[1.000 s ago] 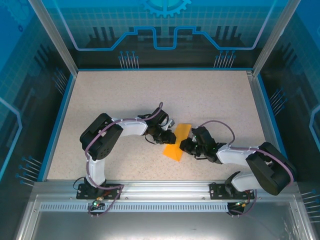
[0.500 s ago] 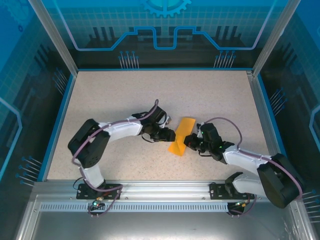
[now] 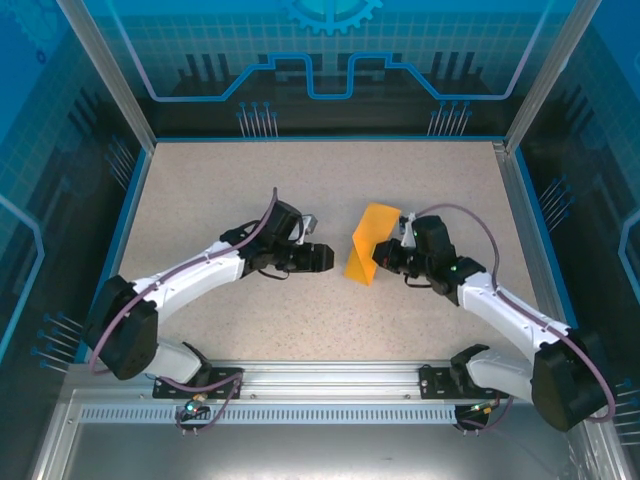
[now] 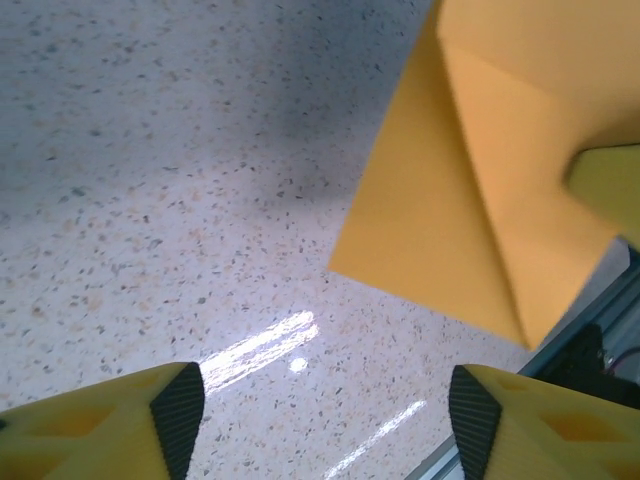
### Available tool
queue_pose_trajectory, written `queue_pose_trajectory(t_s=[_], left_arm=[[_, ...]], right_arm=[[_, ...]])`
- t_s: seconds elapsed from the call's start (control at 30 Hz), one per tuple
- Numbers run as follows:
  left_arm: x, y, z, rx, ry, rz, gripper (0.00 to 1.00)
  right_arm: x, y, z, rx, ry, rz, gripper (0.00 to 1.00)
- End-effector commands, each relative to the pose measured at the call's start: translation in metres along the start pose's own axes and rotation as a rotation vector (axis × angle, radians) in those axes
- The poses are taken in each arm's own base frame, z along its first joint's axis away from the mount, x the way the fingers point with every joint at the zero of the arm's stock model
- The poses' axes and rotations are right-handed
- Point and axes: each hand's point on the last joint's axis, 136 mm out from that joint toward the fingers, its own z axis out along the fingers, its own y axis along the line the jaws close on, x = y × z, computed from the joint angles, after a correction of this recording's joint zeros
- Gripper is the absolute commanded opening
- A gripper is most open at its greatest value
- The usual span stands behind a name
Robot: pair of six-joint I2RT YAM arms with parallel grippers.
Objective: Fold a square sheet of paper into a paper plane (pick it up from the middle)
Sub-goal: Turn over the paper at the center of the table.
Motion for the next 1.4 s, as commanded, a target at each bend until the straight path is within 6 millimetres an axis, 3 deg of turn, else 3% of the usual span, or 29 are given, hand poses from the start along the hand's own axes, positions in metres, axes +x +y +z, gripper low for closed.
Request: queue_pose_trajectory(t_s=[0.0,0.07,0.3,0.33,0.47,0.7,0.87,1.13,1.37], left_arm=[[-0.002,0.011,-0.016,-0.017,-0.04,-0.029,0.72],[-0.003,0.015,-0.021,-0.013,-0.049,-0.041,0.8],[-0.005,0.028,-0.035,0.023,-0.029,-0.074,0.86],[-0.006,0.031,-0.038,0.02,-0.029,-0.078,0.94],[-0.01,0.043,-0.051,0.003,-0.038,-0.094,0.95],[-0.013,0.063,-0.075,0.008,-0.068,-0.152,0.96],[-0.008,0.067,-0.075,0.017,-0.058,-0.169,0.96],[-0.005,0.073,-0.074,0.01,-0.06,-0.197,0.96],[-0.002,0.095,-0.084,-0.038,-0.08,-0.3,0.96]], right_arm=[[0.006,-0.022,-0.011,0.182,0.081,-0.109,0.01],[0.006,-0.029,-0.017,0.275,0.102,-0.16,0.01],[-0.003,-0.047,-0.046,0.637,0.133,-0.342,0.0],[-0.003,-0.048,-0.049,0.683,0.137,-0.361,0.0],[-0.001,-0.051,-0.05,0.839,0.149,-0.418,0.0],[0.026,-0.039,-0.009,0.862,0.216,-0.472,0.0],[0.039,-0.026,0.014,0.762,0.238,-0.447,0.0],[0.059,-0.008,0.043,0.744,0.287,-0.487,0.05],[0.087,0.01,0.073,0.725,0.346,-0.532,0.11]])
